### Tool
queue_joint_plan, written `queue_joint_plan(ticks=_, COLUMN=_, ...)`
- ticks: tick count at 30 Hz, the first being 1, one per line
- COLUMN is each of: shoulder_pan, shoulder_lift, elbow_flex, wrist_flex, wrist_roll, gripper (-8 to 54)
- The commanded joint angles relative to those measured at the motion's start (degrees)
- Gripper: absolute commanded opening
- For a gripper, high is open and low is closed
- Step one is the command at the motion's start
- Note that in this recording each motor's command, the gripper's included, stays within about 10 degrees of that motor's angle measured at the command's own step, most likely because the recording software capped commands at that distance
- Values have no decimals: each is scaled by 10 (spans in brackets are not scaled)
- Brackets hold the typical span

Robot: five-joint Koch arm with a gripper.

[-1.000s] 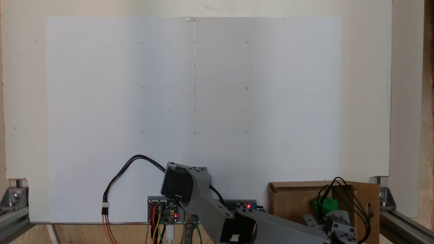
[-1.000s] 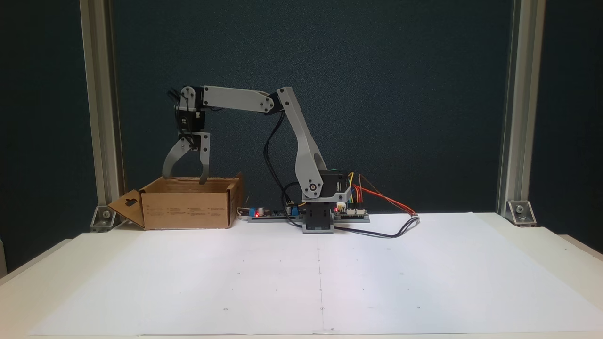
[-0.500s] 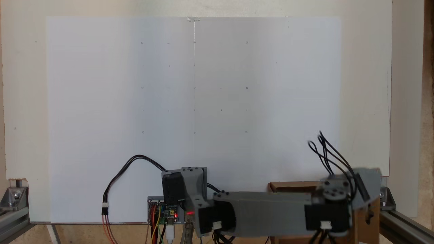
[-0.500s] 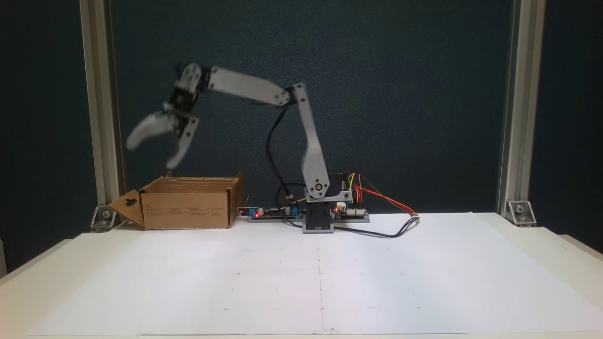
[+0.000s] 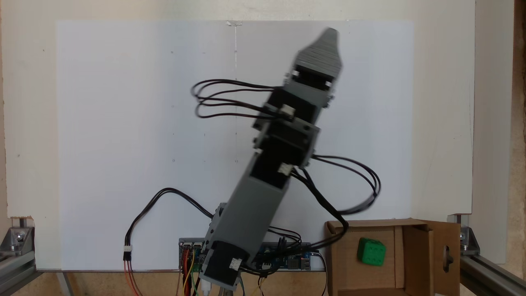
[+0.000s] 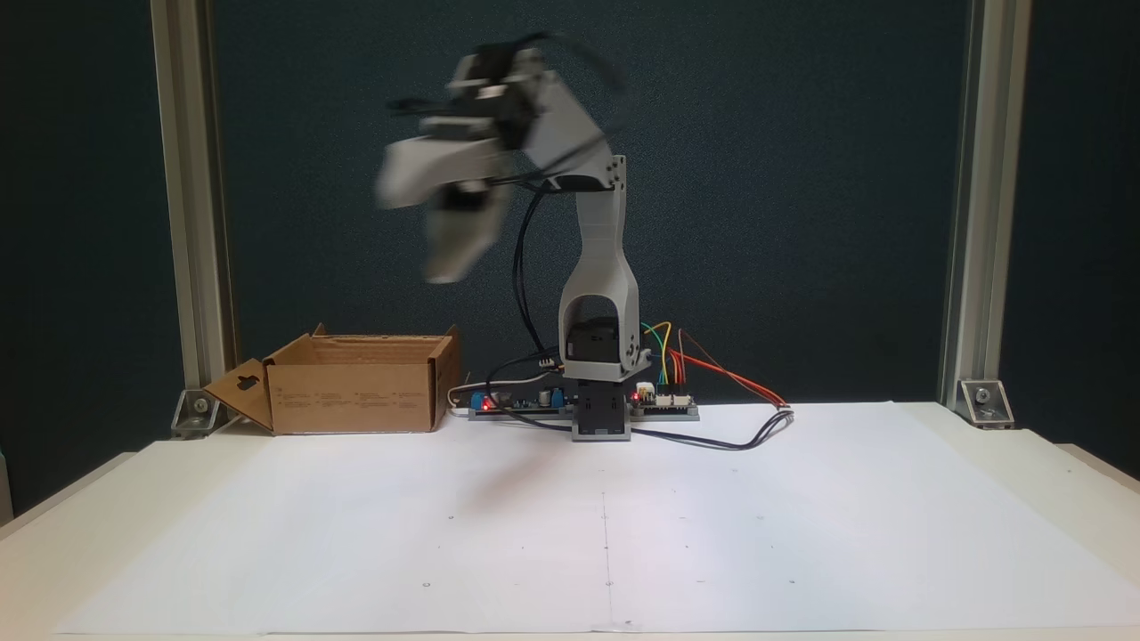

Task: Grasp a green dice and put it in the bin.

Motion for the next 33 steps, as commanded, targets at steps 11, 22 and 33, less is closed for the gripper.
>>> queue_joint_plan(ticks=11, shoulder_pan=-201, shoulder_lift=146, elbow_flex=326, wrist_flex=-291, wrist_roll=40, gripper=444)
queue_joint_plan(ticks=22, shoulder_pan=-221, shoulder_lift=279, elbow_flex=533, wrist_flex=-569, wrist_roll=40, gripper=445)
queue_joint_plan(ticks=33, shoulder_pan=-216, shoulder_lift=405, elbow_flex=700, wrist_flex=-729, wrist_roll=39, gripper=448)
